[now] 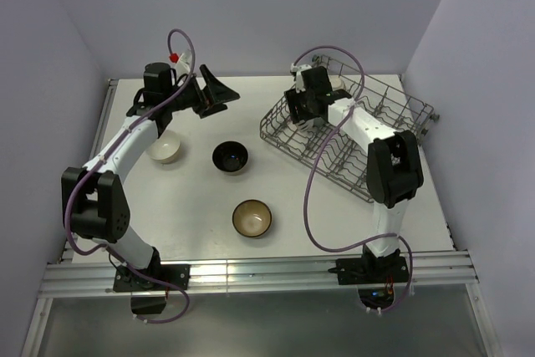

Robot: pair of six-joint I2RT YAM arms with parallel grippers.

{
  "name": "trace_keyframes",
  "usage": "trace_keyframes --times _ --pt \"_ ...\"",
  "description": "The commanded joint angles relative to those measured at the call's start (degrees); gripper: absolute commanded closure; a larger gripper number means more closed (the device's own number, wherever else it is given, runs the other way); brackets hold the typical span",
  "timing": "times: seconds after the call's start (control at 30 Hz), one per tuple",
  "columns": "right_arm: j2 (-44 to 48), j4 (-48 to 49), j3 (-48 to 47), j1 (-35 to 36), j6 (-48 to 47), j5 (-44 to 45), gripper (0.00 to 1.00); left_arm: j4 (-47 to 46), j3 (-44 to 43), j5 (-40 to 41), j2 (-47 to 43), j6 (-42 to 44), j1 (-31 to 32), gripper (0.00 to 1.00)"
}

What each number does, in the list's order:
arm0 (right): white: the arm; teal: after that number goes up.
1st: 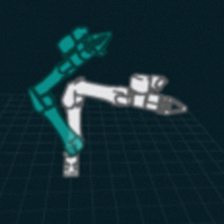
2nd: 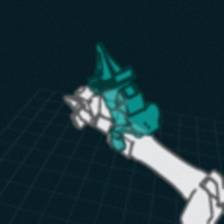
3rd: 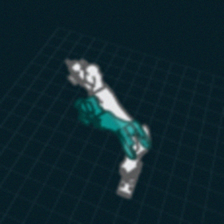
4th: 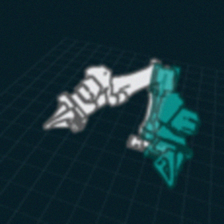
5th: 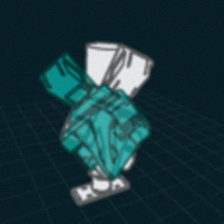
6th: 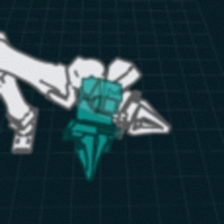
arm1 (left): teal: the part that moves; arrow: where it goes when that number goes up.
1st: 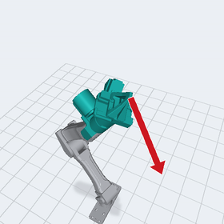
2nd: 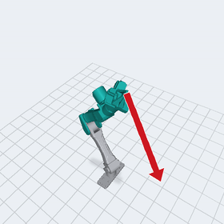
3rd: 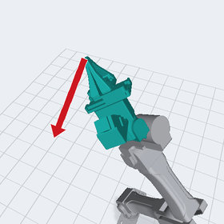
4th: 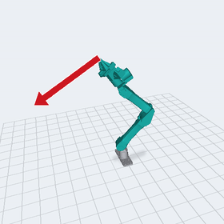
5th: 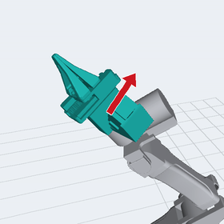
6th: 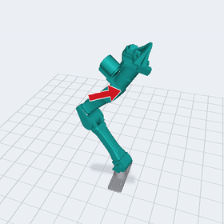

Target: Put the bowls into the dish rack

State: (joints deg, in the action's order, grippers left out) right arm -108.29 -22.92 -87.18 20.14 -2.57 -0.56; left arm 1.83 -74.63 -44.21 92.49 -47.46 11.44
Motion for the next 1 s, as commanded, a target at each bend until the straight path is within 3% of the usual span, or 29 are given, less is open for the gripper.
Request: trace_keyframes --times 0.0,0.83,0.97 --pt "-0.25 0.07 -4.05 1.04 -3.84 3.89 1.0 -0.86 0.54 -1.76 -3.01 0.53 -0.81 0.0" --pt "-8.52 -11.54 -9.33 8.42 -15.97 14.71 1.0 1.69 1.24 -2.2 -4.33 2.37 -2.57 0.01" --pt "-8.52 -10.75 -8.1 9.21 -16.85 16.02 0.92 2.39 1.24 -2.03 -4.6 3.16 -2.74 0.01"
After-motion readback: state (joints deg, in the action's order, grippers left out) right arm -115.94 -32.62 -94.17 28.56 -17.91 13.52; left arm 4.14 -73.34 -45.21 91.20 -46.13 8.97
